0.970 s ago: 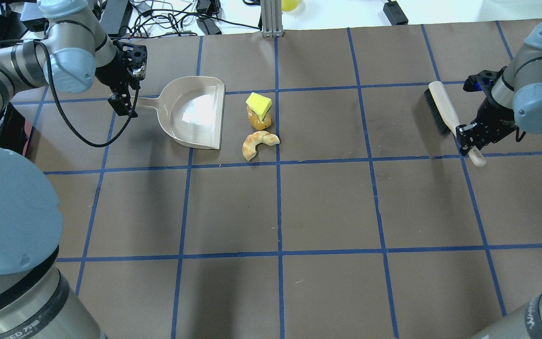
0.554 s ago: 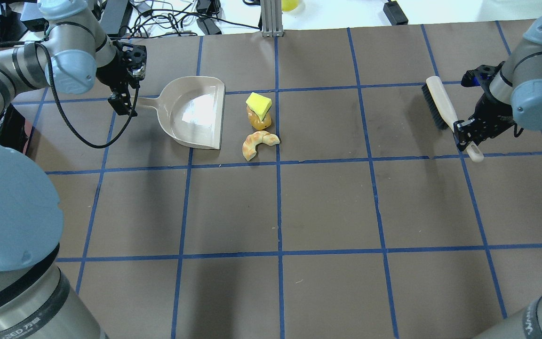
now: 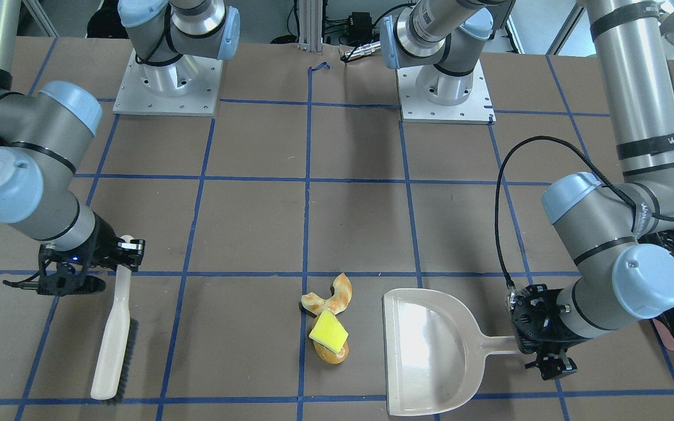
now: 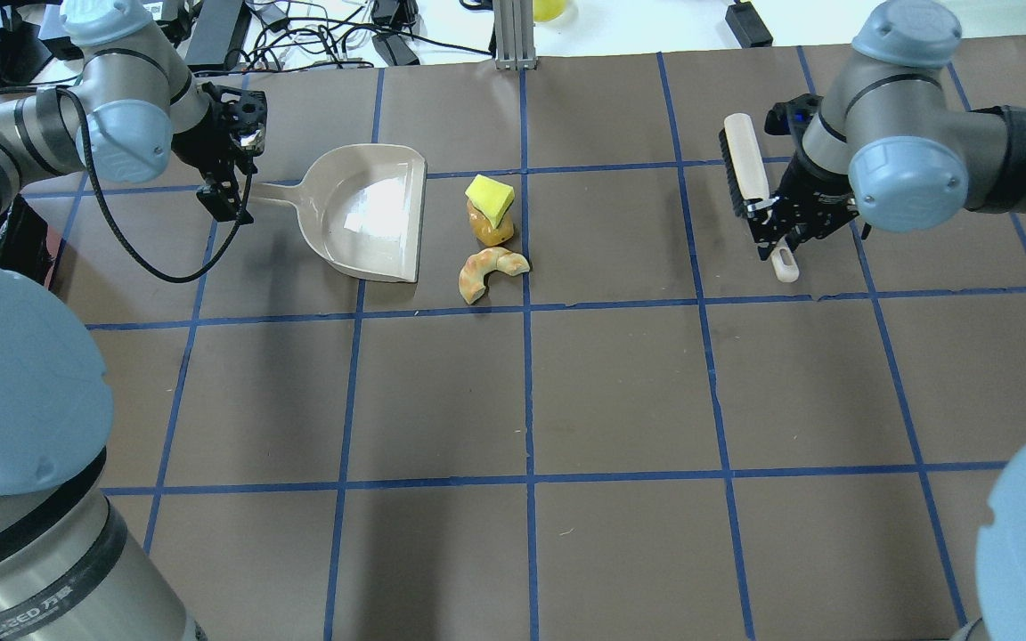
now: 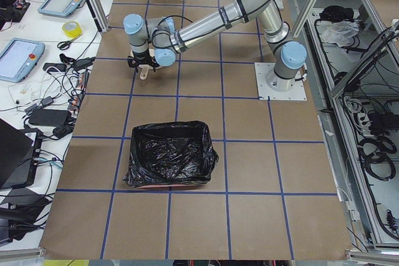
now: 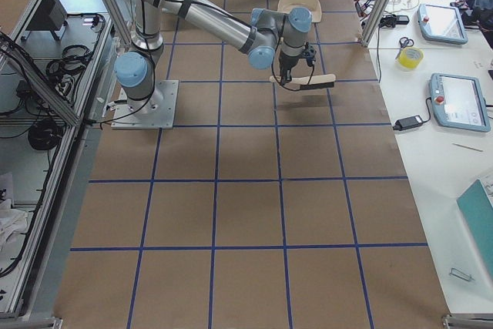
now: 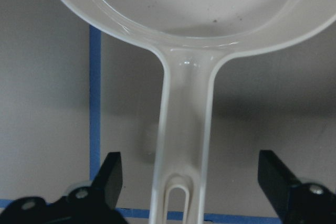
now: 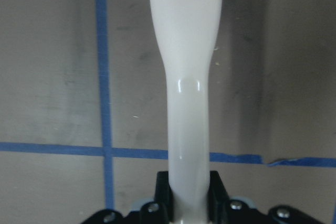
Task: Sweep and dump trash into bin
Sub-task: 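Lift the brush with the right gripper and carry it toward the bread pieces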
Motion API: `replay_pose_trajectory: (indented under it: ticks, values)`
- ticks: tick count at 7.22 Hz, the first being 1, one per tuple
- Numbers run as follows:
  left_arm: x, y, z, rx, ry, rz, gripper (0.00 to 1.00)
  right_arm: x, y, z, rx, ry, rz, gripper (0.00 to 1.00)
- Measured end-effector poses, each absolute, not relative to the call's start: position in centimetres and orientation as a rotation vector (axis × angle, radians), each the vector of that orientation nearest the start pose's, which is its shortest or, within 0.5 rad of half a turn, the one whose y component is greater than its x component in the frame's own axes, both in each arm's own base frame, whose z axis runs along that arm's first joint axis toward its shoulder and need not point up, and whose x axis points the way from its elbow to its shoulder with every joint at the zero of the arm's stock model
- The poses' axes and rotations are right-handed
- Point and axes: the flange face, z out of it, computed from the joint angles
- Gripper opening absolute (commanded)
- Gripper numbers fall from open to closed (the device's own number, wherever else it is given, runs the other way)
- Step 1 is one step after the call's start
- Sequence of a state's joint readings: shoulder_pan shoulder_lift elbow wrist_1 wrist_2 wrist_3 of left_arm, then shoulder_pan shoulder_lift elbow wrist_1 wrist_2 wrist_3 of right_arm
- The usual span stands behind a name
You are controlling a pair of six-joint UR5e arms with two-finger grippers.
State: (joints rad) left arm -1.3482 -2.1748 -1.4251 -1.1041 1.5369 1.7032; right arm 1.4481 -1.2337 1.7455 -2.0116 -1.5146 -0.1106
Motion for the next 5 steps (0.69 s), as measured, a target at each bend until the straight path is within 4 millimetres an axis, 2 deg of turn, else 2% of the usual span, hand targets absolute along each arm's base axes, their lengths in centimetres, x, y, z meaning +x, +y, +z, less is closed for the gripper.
replay_pose_trajectory:
  ticks: [2, 4, 5]
  values:
    - [2.0, -70.5, 23.6, 2.123, 2.338, -0.047, 0.34, 14.4, -57.5, 26.7, 0.198, 3.034, 0.121, 0.0]
    - [1.9, -70.5, 23.6, 2.117, 2.337, -0.051, 0.17, 21.1, -55.6, 26.7, 0.332, 3.021, 0.142, 0.0]
    - [1.8, -70.5, 23.7, 2.116, 2.334, -0.051, 0.12, 23.8, -54.5, 26.6, 0.393, 3.019, 0.151, 0.0]
